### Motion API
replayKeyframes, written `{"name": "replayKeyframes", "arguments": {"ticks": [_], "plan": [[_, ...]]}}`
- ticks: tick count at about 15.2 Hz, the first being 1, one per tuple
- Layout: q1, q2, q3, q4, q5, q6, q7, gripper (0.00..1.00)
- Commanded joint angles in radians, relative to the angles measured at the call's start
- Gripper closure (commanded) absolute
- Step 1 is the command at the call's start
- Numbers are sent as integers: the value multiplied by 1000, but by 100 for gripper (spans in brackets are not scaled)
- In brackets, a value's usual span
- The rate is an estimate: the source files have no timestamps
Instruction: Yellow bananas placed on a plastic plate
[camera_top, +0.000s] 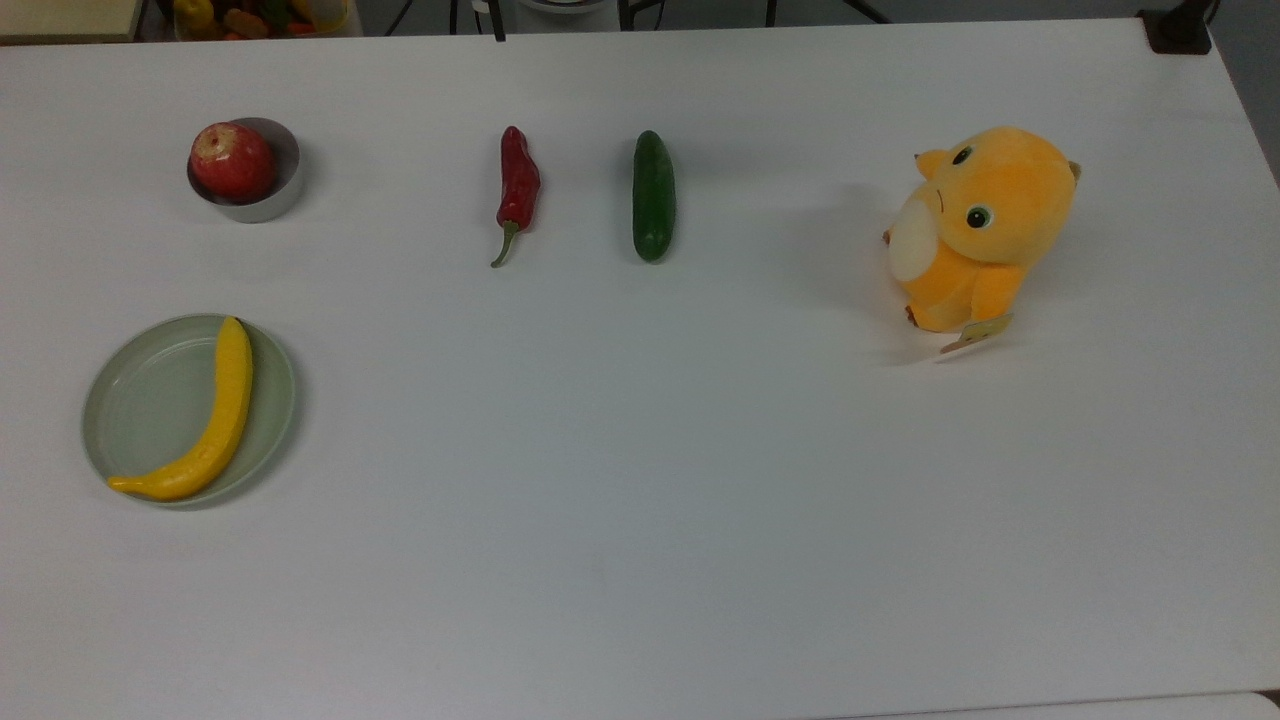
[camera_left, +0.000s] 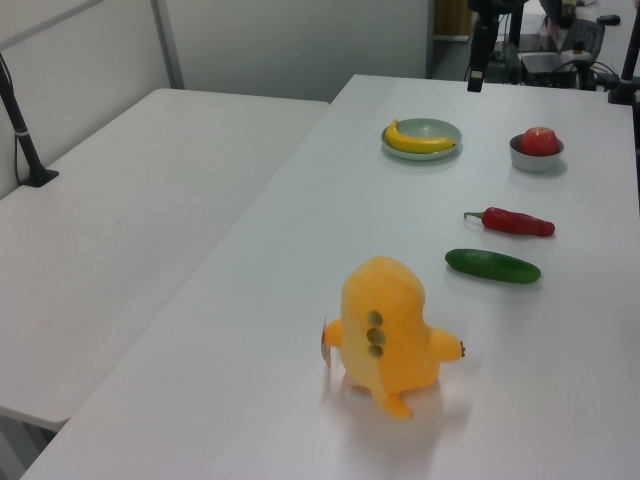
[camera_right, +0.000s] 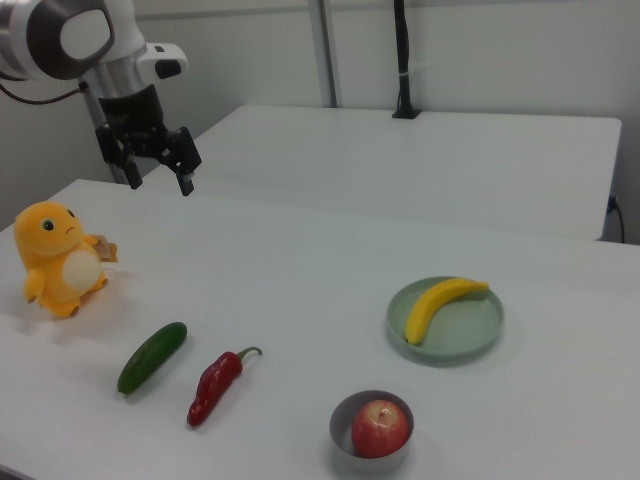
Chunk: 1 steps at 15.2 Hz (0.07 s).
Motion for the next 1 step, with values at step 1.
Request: {"name": "replayKeyframes", "arguments": {"ticks": [1], "plan": [[16,-18,-14,-25,-1,21,-25,0]]}}
